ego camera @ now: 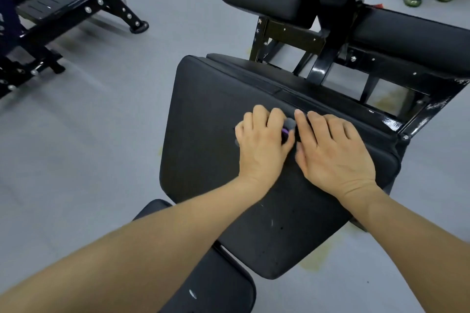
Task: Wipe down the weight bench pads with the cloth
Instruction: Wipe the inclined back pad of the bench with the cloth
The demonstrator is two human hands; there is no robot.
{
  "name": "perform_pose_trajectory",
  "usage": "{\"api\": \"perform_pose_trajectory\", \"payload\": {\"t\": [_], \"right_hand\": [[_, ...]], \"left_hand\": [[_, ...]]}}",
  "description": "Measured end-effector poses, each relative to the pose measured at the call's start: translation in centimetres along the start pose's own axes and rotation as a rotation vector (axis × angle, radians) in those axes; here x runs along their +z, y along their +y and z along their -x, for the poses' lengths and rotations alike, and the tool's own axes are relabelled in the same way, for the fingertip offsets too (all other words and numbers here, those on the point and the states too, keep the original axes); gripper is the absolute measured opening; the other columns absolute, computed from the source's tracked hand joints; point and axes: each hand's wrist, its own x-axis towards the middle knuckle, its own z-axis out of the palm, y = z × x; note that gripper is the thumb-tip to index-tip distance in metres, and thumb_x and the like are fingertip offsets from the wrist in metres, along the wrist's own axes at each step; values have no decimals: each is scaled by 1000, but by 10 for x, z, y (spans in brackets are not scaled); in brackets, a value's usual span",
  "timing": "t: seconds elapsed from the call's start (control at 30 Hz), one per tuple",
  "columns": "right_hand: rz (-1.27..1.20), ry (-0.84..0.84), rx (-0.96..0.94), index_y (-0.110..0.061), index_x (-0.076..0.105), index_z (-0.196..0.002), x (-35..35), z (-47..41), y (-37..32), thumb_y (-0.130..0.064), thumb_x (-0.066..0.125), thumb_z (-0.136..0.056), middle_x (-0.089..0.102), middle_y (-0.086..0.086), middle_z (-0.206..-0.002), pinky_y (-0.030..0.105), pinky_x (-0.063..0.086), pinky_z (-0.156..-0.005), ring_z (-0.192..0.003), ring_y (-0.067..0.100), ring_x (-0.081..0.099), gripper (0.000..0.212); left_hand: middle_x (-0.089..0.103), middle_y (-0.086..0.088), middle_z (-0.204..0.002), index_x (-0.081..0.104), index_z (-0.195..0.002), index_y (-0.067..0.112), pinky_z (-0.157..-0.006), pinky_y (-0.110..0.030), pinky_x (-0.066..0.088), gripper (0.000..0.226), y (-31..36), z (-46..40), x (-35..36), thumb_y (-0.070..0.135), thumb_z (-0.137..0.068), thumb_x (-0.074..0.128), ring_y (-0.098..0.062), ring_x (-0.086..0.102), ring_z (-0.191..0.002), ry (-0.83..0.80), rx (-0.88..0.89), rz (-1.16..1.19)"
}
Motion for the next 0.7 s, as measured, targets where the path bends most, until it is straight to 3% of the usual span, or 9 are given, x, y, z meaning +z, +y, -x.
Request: {"api": "perform_pose_trajectory", "payload": {"t": [0.1, 0.23, 0.27, 0.4, 0.57, 0.63, 0.7], "right_hand": [[19, -2, 3, -2, 48, -134, -1, -1, -1, -29, 37, -93, 59, 17, -116, 40, 39, -85, -96, 32, 57, 50], [40, 17, 7, -3, 50, -132, 1, -1, -2, -29, 37, -93, 60, 15, -114, 38, 39, -84, -94, 30, 57, 49], [40, 22, 6, -3, 50, -132, 1, 0, -2, -29, 37, -93, 60, 14, -114, 38, 39, -84, -93, 30, 57, 49], [36, 16, 7, -2, 49, -133, 1, -1, -1, -30, 36, -93, 60, 15, -114, 38, 38, -84, -93, 30, 57, 50], [12, -3, 21, 0, 47, -134, -1, 0, -2, -31, 37, -93, 58, 17, -116, 40, 43, -83, -96, 32, 56, 53], [31, 0, 21, 0, 47, -134, -1, -2, -2, -30, 36, -93, 58, 17, -115, 40, 43, -83, -95, 32, 55, 52], [56, 3, 19, -1, 48, -133, -1, -2, -3, -30, 36, -93, 58, 16, -114, 40, 43, -82, -94, 32, 55, 51]], "left_hand": [[51, -9, -88, 56, -86, 11, -68, -33, 35, 20, -23, -18, -5, 31, -82, 56, -25, 50, -79, -18, 87, 6], [49, -13, -110, 52, -103, 7, -81, -39, 36, 28, -50, -67, -7, 32, -92, 49, -30, 46, -103, 93, -500, 20], [49, -13, -110, 52, -103, 7, -81, -40, 37, 28, -47, -67, -5, 33, -92, 49, -30, 47, -103, 91, -552, -21], [52, -12, -87, 54, -84, 9, -64, -38, 41, 21, -20, -25, 5, 30, -82, 56, -30, 52, -78, 156, -284, -70], [50, -5, -81, 55, -82, 15, -63, -32, 39, 22, -15, 16, -1, 35, -80, 47, -21, 50, -71, -48, 202, -37], [52, -7, -81, 57, -82, 13, -64, -34, 40, 22, -26, -4, 0, 34, -82, 49, -24, 52, -72, -4, 208, -44], [54, -11, -88, 57, -86, 10, -67, -38, 42, 22, -33, -34, -1, 32, -85, 54, -29, 54, -81, 125, -38, -40]]}}
